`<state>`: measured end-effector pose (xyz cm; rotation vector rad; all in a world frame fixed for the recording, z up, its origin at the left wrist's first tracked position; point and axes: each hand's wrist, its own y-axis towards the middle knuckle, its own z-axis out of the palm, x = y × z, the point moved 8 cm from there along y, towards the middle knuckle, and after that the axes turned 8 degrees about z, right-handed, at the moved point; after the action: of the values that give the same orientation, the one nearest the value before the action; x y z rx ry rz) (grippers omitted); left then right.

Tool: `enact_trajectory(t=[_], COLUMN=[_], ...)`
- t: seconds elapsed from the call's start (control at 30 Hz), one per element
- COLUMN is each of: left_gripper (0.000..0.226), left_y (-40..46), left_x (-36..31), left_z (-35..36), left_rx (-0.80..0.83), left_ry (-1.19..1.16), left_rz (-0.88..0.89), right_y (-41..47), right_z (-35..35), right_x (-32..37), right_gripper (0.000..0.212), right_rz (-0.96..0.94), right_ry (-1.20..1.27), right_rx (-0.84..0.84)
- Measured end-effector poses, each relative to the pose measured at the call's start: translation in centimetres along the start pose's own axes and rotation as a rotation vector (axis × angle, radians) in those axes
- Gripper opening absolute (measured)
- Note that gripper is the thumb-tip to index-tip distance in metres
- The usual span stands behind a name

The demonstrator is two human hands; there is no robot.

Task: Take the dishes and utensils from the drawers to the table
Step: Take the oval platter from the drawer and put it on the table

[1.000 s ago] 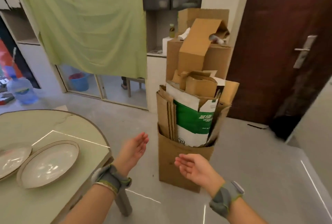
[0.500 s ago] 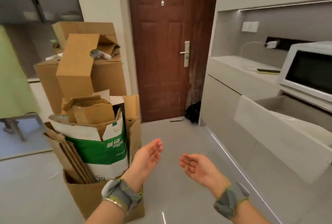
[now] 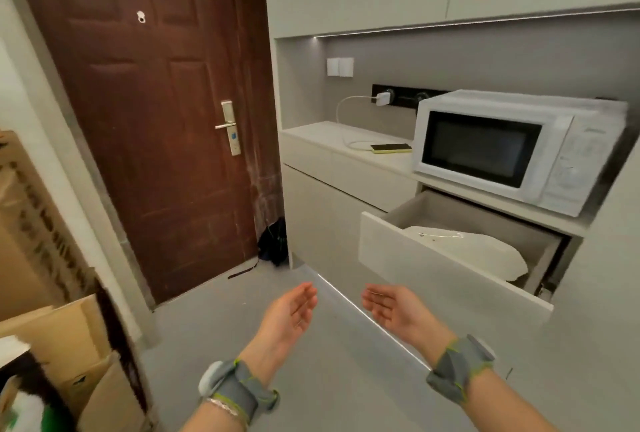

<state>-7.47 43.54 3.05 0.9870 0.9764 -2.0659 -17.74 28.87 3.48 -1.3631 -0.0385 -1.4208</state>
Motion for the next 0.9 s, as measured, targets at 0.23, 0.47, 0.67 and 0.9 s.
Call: enact_trajectory(t=[0.23, 0.47, 0.67, 0.9], left_gripper=[0.021, 0.016, 0.018, 0.039], left_y=[6.8, 15.0, 23.0, 30.1], left_x=[0.4, 1.3, 1.3, 5.6], left_z=[8.4, 19.4, 26.7, 31.1], left_rx=[0.169, 0.374, 0.402, 0.418], left_ry=[0.191, 0.575, 1.265, 1.956], left_rz=[0.002, 0.149, 0.449, 0.264], right_y=[2.3, 5.8, 10.8, 16.9], right_z=[-7.7, -18.5, -26.4, -31.9], right_x=[9.1, 17.9, 23.3, 25.8], right_gripper=[0.012, 0.017, 0.032, 0.038], right_rz=[-0.195, -0.364, -0.344, -0.058], right_ry=[0.077, -0.003, -0.567, -1.401], right_rx=[-0.182, -0.443, -0.787, -0.949])
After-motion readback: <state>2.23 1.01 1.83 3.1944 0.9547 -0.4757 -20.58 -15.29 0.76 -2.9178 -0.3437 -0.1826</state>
